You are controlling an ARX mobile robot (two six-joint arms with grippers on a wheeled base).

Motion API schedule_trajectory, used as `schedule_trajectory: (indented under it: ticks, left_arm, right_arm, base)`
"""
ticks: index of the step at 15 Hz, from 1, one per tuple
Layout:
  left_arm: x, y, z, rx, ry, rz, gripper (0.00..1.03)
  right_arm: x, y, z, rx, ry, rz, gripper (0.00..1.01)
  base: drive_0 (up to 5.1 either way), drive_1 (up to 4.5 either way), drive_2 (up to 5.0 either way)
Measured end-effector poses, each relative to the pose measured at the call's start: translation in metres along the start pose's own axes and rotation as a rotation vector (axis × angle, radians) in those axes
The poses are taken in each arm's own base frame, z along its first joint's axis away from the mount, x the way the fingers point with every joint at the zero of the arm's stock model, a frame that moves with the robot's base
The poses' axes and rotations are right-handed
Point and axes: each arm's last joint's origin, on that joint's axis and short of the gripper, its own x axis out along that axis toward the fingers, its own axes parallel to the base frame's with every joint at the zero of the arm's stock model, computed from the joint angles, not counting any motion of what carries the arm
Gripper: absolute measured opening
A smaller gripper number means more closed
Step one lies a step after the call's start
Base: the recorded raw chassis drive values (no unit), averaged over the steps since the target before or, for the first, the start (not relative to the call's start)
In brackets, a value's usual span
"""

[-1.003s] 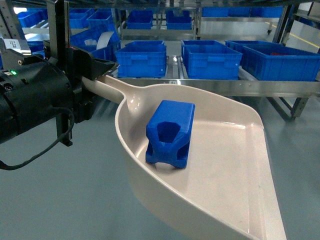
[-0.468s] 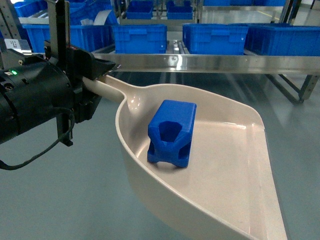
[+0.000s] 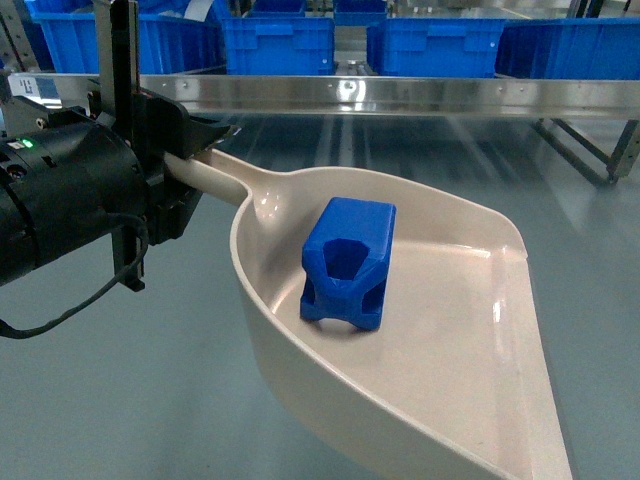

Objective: Place part in tray to right shelf

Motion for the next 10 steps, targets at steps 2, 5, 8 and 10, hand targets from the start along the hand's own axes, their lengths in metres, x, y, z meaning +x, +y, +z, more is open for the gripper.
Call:
schedule_trajectory:
  ticks: [2,5,8,10]
  left_arm:
    - [0.0000,0.0000,0.0000,0.000,0.000,0.000,0.12]
    - [-0.0002,-0.0001,0.0000,0.000,0.000,-0.002,0.12]
    - [-0.0001,-0.0002,0.0000,0.000,0.000,-0.002,0.12]
    - [-0.0001,-0.0002,0.0000,0.000,0.000,-0.002,0.12]
  right_arm:
    - [0.0000,0.0000,0.0001,0.000,-0.001,0.000,0.98]
    - [-0.0002,-0.0003,0.0008,0.001,-0.006,-0.002,0.98]
    - [-0.0003,-0.0003,0.0009,0.001,-0.006,-0.002,0.98]
    - [-0.0003,-0.0003,0.0009,0.001,-0.006,-0.002,0.98]
  base:
    - [0.0,0.00,0.0]
    - [-0.1,2.67,-2.8]
    - [-0.1,4.01,-4.2]
    - [0.1,4.17,-4.1]
